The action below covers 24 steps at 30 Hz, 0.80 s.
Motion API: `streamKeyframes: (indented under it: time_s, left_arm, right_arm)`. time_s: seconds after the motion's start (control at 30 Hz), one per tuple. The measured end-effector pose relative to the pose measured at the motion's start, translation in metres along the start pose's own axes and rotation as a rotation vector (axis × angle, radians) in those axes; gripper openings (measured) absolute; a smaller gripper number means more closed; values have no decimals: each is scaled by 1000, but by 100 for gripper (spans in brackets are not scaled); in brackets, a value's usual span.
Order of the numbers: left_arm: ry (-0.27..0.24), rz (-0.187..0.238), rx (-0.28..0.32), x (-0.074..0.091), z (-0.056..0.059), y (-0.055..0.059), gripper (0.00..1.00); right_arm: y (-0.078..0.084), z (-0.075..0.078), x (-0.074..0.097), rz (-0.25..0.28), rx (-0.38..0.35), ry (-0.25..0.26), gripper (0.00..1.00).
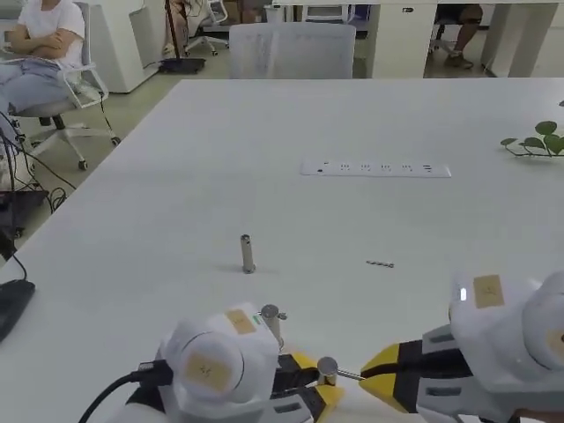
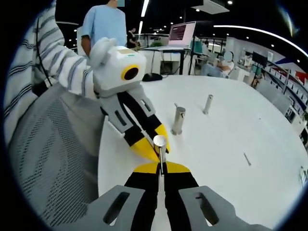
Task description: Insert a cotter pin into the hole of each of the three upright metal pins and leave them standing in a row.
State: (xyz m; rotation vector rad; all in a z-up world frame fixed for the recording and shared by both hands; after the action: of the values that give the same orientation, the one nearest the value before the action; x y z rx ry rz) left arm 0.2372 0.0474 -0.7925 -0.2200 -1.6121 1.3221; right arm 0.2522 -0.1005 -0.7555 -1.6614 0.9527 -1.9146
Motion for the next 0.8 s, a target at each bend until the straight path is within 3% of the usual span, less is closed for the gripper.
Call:
streamKeyframes:
  time_s: [0.13, 0.47, 0.8]
  left_arm:
    - [-3, 3, -4, 0, 0, 1, 11]
    - [2, 2, 4, 1, 0, 1, 11]
    - [8, 2, -1, 0, -1, 0, 11]
  right_arm:
    - [1, -3, 0, 11, 40, 23, 3]
    - [1, -3, 0, 24, 24, 28, 3]
    - [-3, -1, 3, -21, 18, 4, 3]
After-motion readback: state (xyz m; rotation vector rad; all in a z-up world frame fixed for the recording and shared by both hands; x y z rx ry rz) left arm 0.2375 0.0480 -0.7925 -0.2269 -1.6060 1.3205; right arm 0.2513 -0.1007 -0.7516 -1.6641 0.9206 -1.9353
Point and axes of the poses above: the centre of the closed fingertips' face, and the gripper's own axes: x roughly backward along the fingers, z roughly to its right, y roughly out of its underside, the point moved 9 cm from there along x, roughly backward along the fingers, and after that the axes turned 3 degrees about -z, right-handed, at the moved point
